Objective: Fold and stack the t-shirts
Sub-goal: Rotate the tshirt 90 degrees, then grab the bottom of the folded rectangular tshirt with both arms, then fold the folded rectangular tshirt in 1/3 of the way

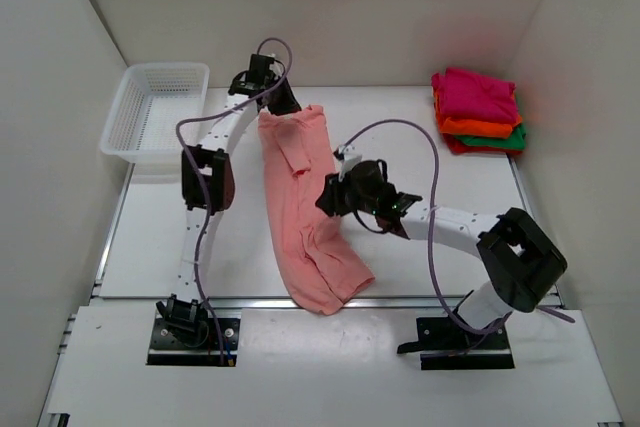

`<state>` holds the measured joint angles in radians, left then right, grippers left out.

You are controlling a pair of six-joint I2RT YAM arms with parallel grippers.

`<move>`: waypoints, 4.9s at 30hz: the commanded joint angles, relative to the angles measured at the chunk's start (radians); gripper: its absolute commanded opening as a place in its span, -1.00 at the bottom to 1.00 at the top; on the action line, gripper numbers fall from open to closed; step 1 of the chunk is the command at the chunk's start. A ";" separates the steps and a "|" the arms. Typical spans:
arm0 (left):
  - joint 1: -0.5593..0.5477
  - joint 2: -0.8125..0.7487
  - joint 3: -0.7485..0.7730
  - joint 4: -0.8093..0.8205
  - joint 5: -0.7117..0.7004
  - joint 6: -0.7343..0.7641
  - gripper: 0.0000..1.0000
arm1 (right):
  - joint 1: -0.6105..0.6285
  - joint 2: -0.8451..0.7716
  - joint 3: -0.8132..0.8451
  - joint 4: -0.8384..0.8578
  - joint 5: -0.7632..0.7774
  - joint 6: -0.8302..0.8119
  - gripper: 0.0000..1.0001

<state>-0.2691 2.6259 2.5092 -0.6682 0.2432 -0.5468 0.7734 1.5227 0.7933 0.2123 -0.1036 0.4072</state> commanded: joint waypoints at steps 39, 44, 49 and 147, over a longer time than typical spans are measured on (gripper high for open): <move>0.079 -1.147 -1.599 0.533 0.199 -0.070 -0.40 | -0.516 1.183 1.652 -0.688 -0.428 -0.038 -0.25; 0.065 -1.201 -1.679 0.515 0.222 -0.036 -0.38 | -0.517 1.090 1.676 -0.679 -0.484 -0.216 -0.19; 0.039 -1.395 -1.799 0.470 0.220 -0.024 -0.38 | -0.508 0.834 1.602 -0.766 -0.354 -0.341 -0.14; -0.079 -1.060 -1.506 0.562 0.139 -0.110 -1.00 | -0.457 -0.124 0.147 -0.513 -0.301 -0.042 -1.00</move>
<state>-0.3782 1.5486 0.9325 -0.1516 0.3531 -0.6979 0.3386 1.3693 0.8799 -0.3477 -0.3775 0.4286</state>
